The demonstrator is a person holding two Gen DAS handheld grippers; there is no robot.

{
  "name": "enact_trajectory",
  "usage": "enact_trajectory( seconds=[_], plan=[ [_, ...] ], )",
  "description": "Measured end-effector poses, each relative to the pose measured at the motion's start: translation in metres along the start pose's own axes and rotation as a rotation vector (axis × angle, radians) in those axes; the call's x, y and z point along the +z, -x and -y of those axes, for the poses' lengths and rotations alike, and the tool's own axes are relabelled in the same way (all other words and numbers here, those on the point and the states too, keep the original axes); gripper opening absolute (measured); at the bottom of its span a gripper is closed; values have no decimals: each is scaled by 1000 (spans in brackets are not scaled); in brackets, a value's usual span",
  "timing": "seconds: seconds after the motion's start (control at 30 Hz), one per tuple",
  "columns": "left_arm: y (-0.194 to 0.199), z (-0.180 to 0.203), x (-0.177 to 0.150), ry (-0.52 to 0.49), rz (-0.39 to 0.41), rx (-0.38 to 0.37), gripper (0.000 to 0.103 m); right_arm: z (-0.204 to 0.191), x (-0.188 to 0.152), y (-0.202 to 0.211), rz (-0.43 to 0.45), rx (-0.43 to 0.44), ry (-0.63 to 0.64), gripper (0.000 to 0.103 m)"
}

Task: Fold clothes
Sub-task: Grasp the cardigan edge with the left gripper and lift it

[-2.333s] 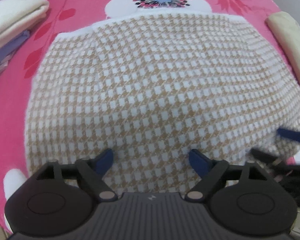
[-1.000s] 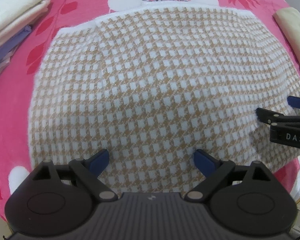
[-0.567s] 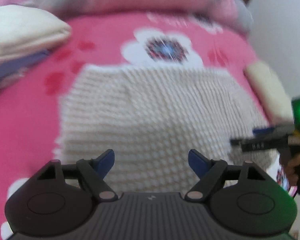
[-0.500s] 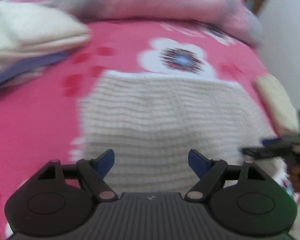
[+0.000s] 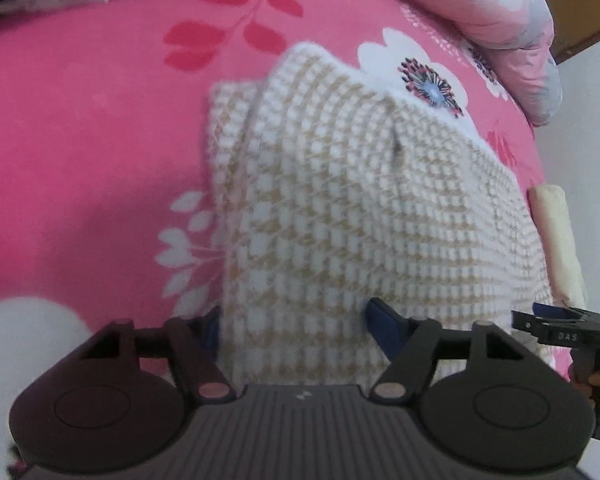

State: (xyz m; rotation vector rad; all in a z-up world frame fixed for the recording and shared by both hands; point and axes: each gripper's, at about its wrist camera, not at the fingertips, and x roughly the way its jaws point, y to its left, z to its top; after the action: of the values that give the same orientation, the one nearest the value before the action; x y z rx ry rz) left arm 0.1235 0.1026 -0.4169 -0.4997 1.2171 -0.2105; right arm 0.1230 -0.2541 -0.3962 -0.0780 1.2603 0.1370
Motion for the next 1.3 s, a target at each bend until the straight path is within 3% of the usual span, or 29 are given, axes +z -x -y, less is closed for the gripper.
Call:
enact_trajectory(
  seconds=[0.2, 0.27, 0.47, 0.57, 0.77, 0.97, 1.1, 1.17, 1.2, 1.3],
  plan=[
    [-9, -3, -1, 16, 45, -40, 71, -2, -1, -2, 8, -1, -10, 102],
    [-7, -2, -2, 7, 62, -43, 58, -3, -3, -2, 17, -4, -13, 102],
    [11, 11, -6, -75, 111, -5, 36, -5, -8, -2, 34, -9, -17, 102],
    [27, 25, -9, -130, 143, -5, 30, -6, -9, -1, 36, -12, -17, 102],
    [60, 53, -11, -158, 199, -52, 27, -7, -12, 0, 58, -22, -11, 102],
    [83, 106, -10, -177, 246, -137, 26, -10, -16, 1, 89, -30, 1, 102],
    [84, 135, -9, -194, 257, -135, 26, -11, -18, 4, 112, -30, 24, 102],
    [85, 142, -9, -194, 256, -116, 26, -15, -20, 19, 154, -59, 71, 95],
    [86, 144, -8, -192, 255, -107, 26, -18, -21, 31, 203, -77, 100, 86],
    [87, 150, -8, -193, 253, -88, 26, -28, -25, 74, 368, 19, 191, 82]
  ],
)
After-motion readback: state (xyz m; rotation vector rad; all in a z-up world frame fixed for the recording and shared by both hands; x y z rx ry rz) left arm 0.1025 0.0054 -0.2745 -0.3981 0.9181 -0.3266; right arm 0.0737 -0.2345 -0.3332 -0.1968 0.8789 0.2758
